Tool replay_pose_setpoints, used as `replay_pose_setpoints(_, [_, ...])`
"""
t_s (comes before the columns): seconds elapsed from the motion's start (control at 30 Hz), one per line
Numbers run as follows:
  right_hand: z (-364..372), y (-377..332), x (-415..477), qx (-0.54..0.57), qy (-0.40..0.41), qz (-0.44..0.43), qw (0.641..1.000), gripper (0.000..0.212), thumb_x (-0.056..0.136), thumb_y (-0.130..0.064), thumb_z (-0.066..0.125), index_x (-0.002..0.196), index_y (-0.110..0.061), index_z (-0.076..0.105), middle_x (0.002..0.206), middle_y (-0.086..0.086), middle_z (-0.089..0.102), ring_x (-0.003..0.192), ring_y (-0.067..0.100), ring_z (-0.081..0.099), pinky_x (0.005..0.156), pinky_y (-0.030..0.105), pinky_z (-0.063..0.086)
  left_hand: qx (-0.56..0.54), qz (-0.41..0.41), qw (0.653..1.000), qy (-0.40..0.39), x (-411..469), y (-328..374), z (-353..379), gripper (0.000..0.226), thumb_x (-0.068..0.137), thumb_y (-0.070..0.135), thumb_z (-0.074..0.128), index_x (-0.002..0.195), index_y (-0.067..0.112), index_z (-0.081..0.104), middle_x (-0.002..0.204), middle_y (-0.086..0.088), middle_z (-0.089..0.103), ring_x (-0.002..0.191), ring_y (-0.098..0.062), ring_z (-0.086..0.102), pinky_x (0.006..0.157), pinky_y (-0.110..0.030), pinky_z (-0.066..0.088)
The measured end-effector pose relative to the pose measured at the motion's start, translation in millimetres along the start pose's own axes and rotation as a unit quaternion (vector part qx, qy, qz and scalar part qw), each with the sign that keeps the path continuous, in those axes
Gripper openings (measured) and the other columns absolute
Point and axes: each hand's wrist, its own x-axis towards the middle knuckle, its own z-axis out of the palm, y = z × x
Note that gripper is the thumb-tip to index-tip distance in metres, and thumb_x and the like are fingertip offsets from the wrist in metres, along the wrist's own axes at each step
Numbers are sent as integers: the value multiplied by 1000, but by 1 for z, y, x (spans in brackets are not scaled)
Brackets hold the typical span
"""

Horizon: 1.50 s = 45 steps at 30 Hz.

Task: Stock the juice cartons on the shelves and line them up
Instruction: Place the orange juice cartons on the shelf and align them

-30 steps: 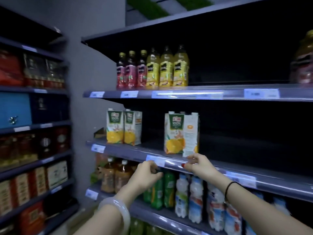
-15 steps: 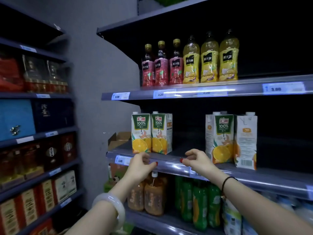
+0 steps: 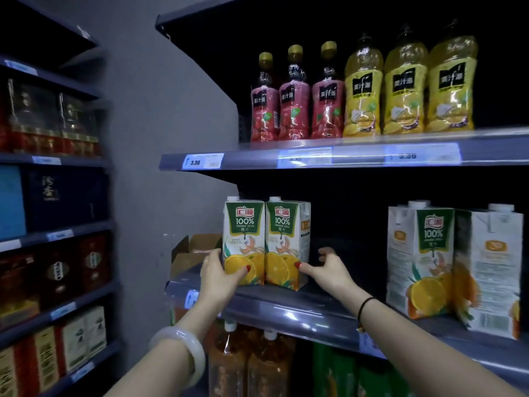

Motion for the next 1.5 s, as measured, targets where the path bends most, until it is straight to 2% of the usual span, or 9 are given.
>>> replay_pose_setpoints(0.1, [10, 0, 16, 4, 12, 17, 1000, 87, 75, -35, 76, 142, -8, 28, 141, 14, 44, 126, 29, 46, 87, 30, 42, -16, -27, 999, 3, 19, -10, 3, 77, 73, 26, 78, 136, 5, 39, 137, -14, 47, 126, -27, 44, 101, -41, 39])
replay_pose_setpoints(0.23, [25, 1, 28, 18, 10, 31, 999, 70, 72, -33, 79, 126, -11, 42, 129, 11, 55, 113, 26, 57, 82, 31, 50, -81, -33, 995, -41, 43, -20, 10, 44, 75, 26, 78, 109, 14, 52, 113, -8, 63, 100, -19, 58, 81, -31, 45])
replay_pose_setpoints(0.33, [32, 0, 33, 29, 12, 36, 999, 53, 71, -28, 80, 107, -17, 43, 122, 9, 61, 106, 25, 62, 83, 35, 54, -100, -52, 991, -79, 58, -27, 14, 43, 70, 29, 81, 103, 15, 56, 104, -3, 66, 92, -17, 62, 74, -30, 49])
replay_pose_setpoints(0.57, [17, 1, 33, 73, -40, 50, 995, 53, 73, -21, 79, 117, -16, 51, 120, 6, 63, 99, 19, 61, 65, 22, 47, -106, -67, 982, -143, 79, -41, 14, 57, 68, 24, 82, 117, 7, 59, 110, -9, 68, 97, -22, 64, 84, -38, 53])
replay_pose_setpoints(0.73, [3, 5, 27, 98, -84, 78, 988, 47, 76, -14, 74, 115, -25, 51, 119, 3, 63, 109, 22, 58, 98, 47, 46, -123, -66, 972, -190, 81, -43, 7, 57, 70, 24, 81, 119, 9, 57, 109, -7, 67, 93, -20, 65, 75, -34, 56])
replay_pose_setpoints(0.87, [-3, 5, 18, 130, -89, 91, 983, 69, 76, -14, 75, 136, -19, 41, 126, 6, 60, 116, 25, 56, 104, 51, 41, -148, -63, 955, -250, 75, -37, -1, 53, 66, 29, 81, 112, 22, 56, 98, 5, 68, 83, -10, 66, 54, -18, 51])
replay_pose_setpoints(1.0, [-9, 3, 5, 138, -103, 83, 981, 70, 76, -12, 74, 137, -14, 40, 122, 9, 62, 112, 27, 60, 103, 52, 43, -166, -71, 940, -290, 72, -34, -9, 59, 50, 41, 80, 103, 31, 57, 97, 5, 69, 85, -15, 68, 58, -22, 54])
replay_pose_setpoints(1.2, [-12, -3, -10, 154, -110, 78, 979, 75, 79, -9, 72, 142, -11, 33, 119, 10, 63, 107, 24, 63, 99, 49, 47, -190, -95, 911, -352, 80, -36, -11, 64, 51, 35, 83, 109, 27, 60, 103, -2, 72, 87, -19, 71, 65, -31, 57])
replay_pose_setpoints(1.5, [-10, -8, -20, 148, -93, 78, 982, 69, 82, -9, 69, 141, -10, 34, 121, 10, 63, 110, 24, 61, 99, 47, 48, -201, -92, 917, -333, 80, -46, -3, 80, 44, 40, 87, 116, 23, 56, 108, -4, 69, 92, -25, 70, 75, -41, 58])
